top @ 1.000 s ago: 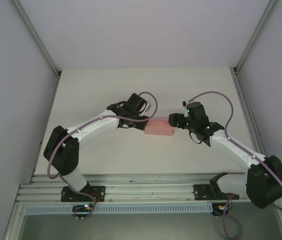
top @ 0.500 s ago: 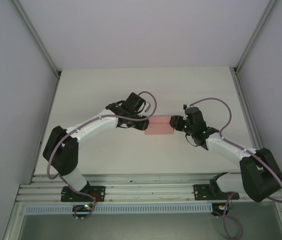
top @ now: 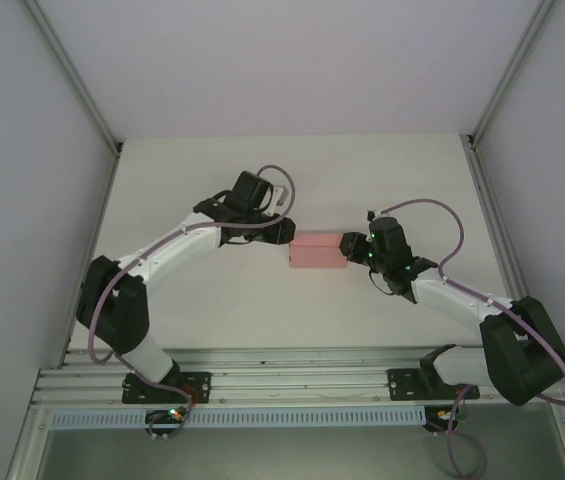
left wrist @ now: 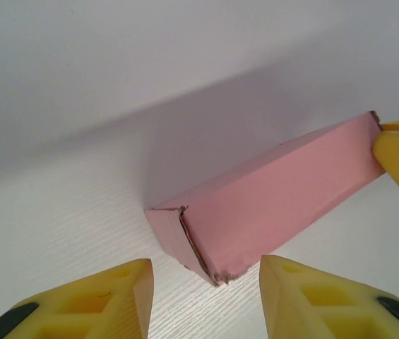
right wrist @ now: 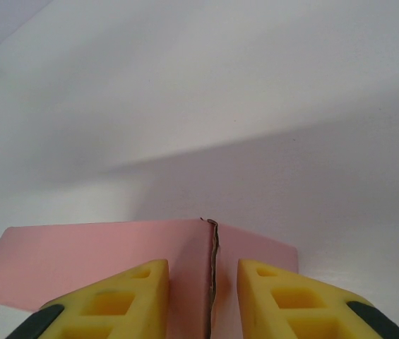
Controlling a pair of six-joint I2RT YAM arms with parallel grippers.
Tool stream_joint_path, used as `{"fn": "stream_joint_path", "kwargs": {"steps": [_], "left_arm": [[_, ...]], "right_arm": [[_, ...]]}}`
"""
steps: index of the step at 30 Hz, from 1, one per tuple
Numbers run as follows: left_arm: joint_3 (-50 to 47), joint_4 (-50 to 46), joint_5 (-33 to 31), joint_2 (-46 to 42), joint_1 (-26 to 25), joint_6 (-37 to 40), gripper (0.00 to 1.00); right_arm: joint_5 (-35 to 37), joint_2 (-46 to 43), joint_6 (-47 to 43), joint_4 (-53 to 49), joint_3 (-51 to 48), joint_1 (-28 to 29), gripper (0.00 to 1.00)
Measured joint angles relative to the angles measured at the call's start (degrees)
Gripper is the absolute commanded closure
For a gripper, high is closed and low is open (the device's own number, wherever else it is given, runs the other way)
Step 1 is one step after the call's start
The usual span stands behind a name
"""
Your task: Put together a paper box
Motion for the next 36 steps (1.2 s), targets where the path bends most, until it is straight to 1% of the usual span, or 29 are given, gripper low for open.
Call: {"fn": "stream_joint_path", "kwargs": {"steps": [1, 3, 4, 5, 7, 9, 12, 16, 21, 25, 26, 29, 30, 31, 32, 33, 34, 35, 36], "left_arm": [[-0.2, 0.4, 0.5, 0.9, 0.0, 0.0, 0.56], [-1.1, 1.5, 1.6, 2.6, 0.0, -0.4, 0.62], [-1.7, 1.9, 2.1, 3.3, 0.1, -0.6, 0.66], [-2.5, 2.6, 3.1, 4.0, 0.2, -1.0, 0.74], [-3.5, 4.5, 5.6, 4.1, 0.4, -1.8, 0.84], [-5.2, 7.5, 6.9, 3.6, 1.1, -3.0, 0.86], [-8.4, 12.3, 9.3, 2.6, 2.2, -4.4, 1.00], [-10.9, 16.9, 10.6, 2.1, 2.8, -5.7, 1.00], [-12.2, 20.1, 10.7, 2.1, 3.1, -6.3, 1.00], [-12.5, 20.9, 10.5, 2.1, 3.1, -6.4, 1.00], [-12.5, 20.9, 10.5, 2.1, 3.1, -6.4, 1.00], [-12.0, 20.2, 10.4, 2.1, 3.1, -6.4, 0.92], [-11.5, 19.6, 10.2, 2.3, 3.1, -6.2, 0.89], [-10.7, 18.7, 10.0, 2.6, 3.1, -6.0, 0.85], [-9.9, 17.9, 9.8, 2.9, 3.0, -5.5, 0.78], [-9.0, 16.9, 9.6, 3.4, 3.0, -5.0, 0.75], [-7.8, 15.4, 9.0, 3.9, 2.9, -4.6, 0.70], [-6.5, 14.0, 8.4, 4.5, 2.9, -4.0, 0.64], [-5.0, 12.4, 7.7, 5.0, 3.0, -3.5, 0.60]], "right_arm": [[0.0, 0.0, 0.0, 0.0, 0.0, 0.0, 0.70], [0.1, 0.0, 0.0, 0.0, 0.0, 0.0, 0.70], [0.1, 0.0, 0.0, 0.0, 0.0, 0.0, 0.70], [0.1, 0.0, 0.0, 0.0, 0.0, 0.0, 0.70], [0.2, 0.0, 0.0, 0.0, 0.0, 0.0, 0.70], [0.4, 0.0, 0.0, 0.0, -0.2, 0.0, 0.72], [0.4, 0.0, 0.0, 0.8, -0.4, 0.0, 0.77], [0.4, 0.4, -0.1, 3.7, -1.6, -0.1, 0.83], [0.2, 1.2, 0.0, 8.7, -3.3, -0.5, 0.99], [-0.1, 1.3, 0.2, 10.5, -4.1, -0.6, 1.00], [-0.1, 1.1, 0.2, 10.5, -4.2, -0.6, 0.98], [-0.2, 0.2, 0.2, 9.3, -4.1, -0.6, 0.90], [-0.2, -0.3, 0.2, 8.1, -3.8, -0.6, 0.83], [-0.2, -0.8, 0.2, 6.5, -3.3, -0.6, 0.72], [-0.3, -1.1, 0.0, 4.5, -2.4, -0.6, 0.62], [-0.4, -1.2, -0.1, 2.2, -1.4, -0.6, 0.58], [-0.5, -1.2, -0.2, -0.9, -0.2, -0.6, 0.52], [-0.5, -1.2, -0.6, -3.6, 1.1, -0.6, 0.42], [-0.5, -1.2, -0.9, -6.5, 2.5, -0.7, 0.41]]}}
